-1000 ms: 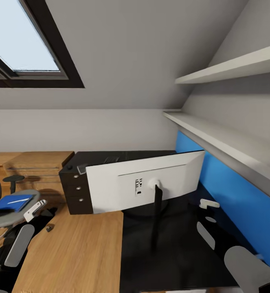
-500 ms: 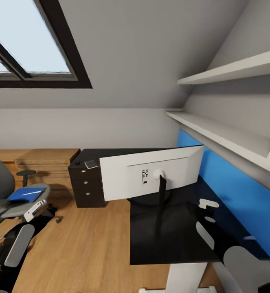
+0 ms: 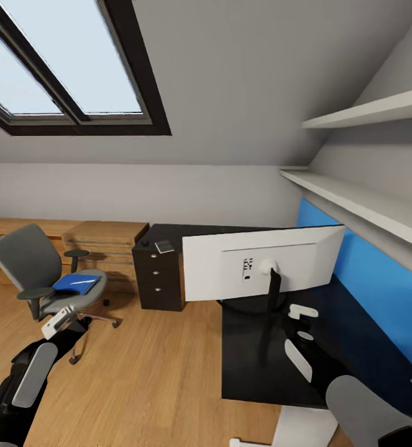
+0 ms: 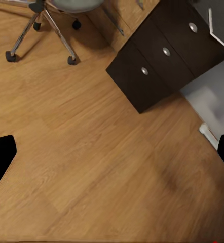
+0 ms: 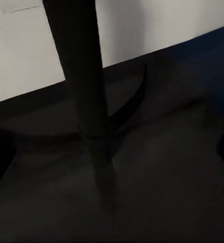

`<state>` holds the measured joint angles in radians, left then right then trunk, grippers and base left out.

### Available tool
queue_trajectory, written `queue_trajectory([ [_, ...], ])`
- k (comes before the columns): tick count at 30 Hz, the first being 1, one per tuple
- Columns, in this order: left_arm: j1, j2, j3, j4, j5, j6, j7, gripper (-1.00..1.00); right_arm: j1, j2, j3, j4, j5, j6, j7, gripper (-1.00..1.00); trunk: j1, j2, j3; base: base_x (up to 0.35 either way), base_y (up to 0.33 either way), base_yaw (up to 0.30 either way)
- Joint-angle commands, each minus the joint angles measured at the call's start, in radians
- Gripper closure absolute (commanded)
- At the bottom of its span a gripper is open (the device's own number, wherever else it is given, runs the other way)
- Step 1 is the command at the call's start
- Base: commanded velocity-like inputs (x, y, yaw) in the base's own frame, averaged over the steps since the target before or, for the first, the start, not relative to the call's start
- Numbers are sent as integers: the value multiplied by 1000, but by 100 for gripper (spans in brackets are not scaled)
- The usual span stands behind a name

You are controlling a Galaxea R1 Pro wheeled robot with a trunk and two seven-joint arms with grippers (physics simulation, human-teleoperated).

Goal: In the bedroom, organize the workspace by keeping the computer under the desk, ensuring the monitor is on the desk, placing the keyboard on the desk next to the monitor, placing the mouse on the desk next to the keyboard, moving the folder from the swivel chair onto the desk next to the mouse, stacking the notebook on top of the folder with the pen on top of the notebook, and positioning the swivel chair next to the desk.

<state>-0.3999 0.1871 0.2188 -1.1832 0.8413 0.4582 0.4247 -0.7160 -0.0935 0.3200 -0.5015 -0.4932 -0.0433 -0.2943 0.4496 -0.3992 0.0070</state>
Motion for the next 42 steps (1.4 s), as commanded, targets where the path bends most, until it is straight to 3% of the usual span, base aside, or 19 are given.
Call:
queue_trajectory([
  [1,0,-16,-1,2,7,2,8,-100,0,4,14,0,-10,-4,-6,-100,0,-1,0,0,0,82],
  [20,-1,-29,-3,4,5,2,7,-100,1,8,24,1,-9,-4,-4,-100,0,-1,0,0,5,11],
  [32,-1,-30,-8,4,5,2,5,-100,1,10,27,-4,-11,-5,-4,-100,0,-1,0,-30,240,0],
  [42,-1,-28,-127,4,5,1,9,-100,1,38,24,-3,-10,-6,-6,-100,0,-1,0,-102,109,146],
])
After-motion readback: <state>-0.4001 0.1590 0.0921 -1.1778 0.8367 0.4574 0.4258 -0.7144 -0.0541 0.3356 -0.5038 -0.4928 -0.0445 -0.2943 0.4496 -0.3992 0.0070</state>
